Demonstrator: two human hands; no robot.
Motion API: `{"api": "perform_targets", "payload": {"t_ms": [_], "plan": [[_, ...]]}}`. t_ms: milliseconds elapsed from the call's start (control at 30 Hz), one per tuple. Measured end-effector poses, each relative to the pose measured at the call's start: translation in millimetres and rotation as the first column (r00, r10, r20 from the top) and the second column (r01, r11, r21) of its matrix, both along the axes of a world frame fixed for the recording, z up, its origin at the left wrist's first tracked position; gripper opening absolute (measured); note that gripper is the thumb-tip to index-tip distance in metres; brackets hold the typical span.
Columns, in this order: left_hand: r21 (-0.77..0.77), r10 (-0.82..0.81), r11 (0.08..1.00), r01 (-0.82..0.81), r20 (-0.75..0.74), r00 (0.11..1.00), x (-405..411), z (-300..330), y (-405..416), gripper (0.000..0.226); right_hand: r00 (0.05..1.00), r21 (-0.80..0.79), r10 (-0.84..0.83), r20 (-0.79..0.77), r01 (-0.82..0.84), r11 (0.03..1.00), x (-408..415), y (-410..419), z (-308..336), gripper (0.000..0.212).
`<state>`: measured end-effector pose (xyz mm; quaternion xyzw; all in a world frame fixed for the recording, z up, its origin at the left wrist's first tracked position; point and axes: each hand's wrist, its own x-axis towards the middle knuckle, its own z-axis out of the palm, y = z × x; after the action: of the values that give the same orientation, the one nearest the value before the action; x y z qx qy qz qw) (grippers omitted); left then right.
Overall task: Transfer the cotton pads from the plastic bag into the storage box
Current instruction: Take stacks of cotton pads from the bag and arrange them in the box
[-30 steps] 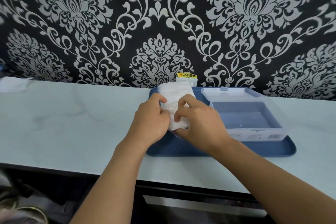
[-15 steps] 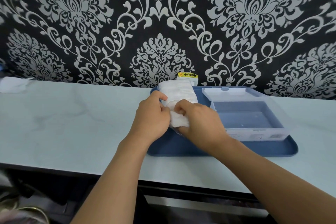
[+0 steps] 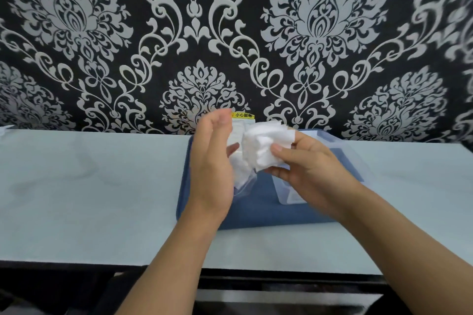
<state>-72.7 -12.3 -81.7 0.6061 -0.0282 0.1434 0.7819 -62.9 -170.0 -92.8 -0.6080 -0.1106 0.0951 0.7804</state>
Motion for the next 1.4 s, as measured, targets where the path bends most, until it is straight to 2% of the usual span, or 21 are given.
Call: {"api": "perform_targets", "payload": {"t_ms": [67,133,233,333,433,567,633,700,800,900,1000,1133,1200,1233,1333,1400], "plan": [[-0.200,-0.222,0.962,0.188,-0.167,0.961,-7.5,3.6,-20.0,0.027,0.996,-0.069,-0.013,0.091,0.019,0.997,-2.2,-2.5,0.9,0.033],[-0.254,-0.338,0.930,0.267,-0.300,0.892,-9.4,3.3,-29.5,0.024,0.980,-0.185,-0.036,0.195,0.073,0.980,-5.3,-4.7,2.5,0.037],[-0.316,-0.483,0.867,0.386,-0.336,0.809,-8.0,-3.5,-28.7,0.031,0.963,-0.254,-0.117,0.243,0.179,0.950,-8.7,-9.6,4.4,0.042],[-0.402,-0.638,0.765,0.503,-0.370,0.675,-3.4,-6.2,-25.0,0.049,0.942,-0.358,-0.161,0.295,0.265,0.895,-9.8,-12.0,1.1,0.044],[-0.462,-0.670,0.736,0.495,-0.394,0.629,1.1,-9.1,-29.2,0.050,0.958,-0.429,-0.162,0.235,0.252,0.867,-5.6,-15.9,-2.2,0.057],[-0.520,-0.687,0.712,0.472,-0.372,0.625,3.3,-12.4,-35.8,0.042,0.985,-0.471,-0.016,0.172,0.097,0.877,-5.7,-25.9,-3.2,0.078],[-0.512,-0.696,0.705,0.490,-0.371,0.615,4.7,-13.3,-34.5,0.041,0.968,-0.575,0.031,0.248,0.122,0.809,-6.3,-27.7,-4.4,0.106],[-0.506,-0.697,0.706,0.496,-0.369,0.615,9.0,-15.6,-31.6,0.039,0.944,-0.606,0.024,0.329,0.191,0.772,-1.3,-27.5,-5.4,0.116],[-0.499,-0.683,0.719,0.484,-0.378,0.625,16.1,-17.2,-23.9,0.042,0.950,-0.521,0.026,0.311,0.148,0.840,6.2,-29.0,-5.6,0.097],[-0.476,-0.671,0.736,0.481,-0.416,0.614,18.5,-13.9,-21.0,0.050,0.953,-0.501,0.078,0.294,0.084,0.861,5.8,-26.7,-6.5,0.088],[-0.443,-0.652,0.757,0.481,-0.461,0.602,16.8,-11.8,-25.1,0.046,0.958,-0.496,0.106,0.267,0.043,0.867,6.4,-20.8,-10.6,0.090],[-0.410,-0.631,0.776,0.480,-0.513,0.582,17.1,-14.1,-26.3,0.062,0.962,-0.541,0.112,0.250,0.043,0.840,7.7,-22.0,-13.1,0.091],[-0.426,-0.633,0.774,0.469,-0.505,0.586,17.4,-15.0,-24.5,0.061,0.951,-0.534,0.129,0.281,0.044,0.844,8.2,-26.0,-12.1,0.089],[-0.435,-0.638,0.770,0.467,-0.492,0.592,17.3,-15.1,-23.4,0.057,0.944,-0.510,0.131,0.303,0.044,0.859,8.4,-27.2,-10.9,0.081],[-0.435,-0.648,0.759,0.484,-0.438,0.623,17.4,-15.8,-20.0,0.042,0.949,-0.397,0.095,0.302,0.035,0.917,7.9,-27.6,-5.5,0.040],[-0.441,-0.657,0.751,0.491,-0.419,0.627,18.0,-14.2,-17.9,0.038,0.958,-0.334,0.070,0.279,0.028,0.942,8.1,-28.8,-4.6,0.036]]}}
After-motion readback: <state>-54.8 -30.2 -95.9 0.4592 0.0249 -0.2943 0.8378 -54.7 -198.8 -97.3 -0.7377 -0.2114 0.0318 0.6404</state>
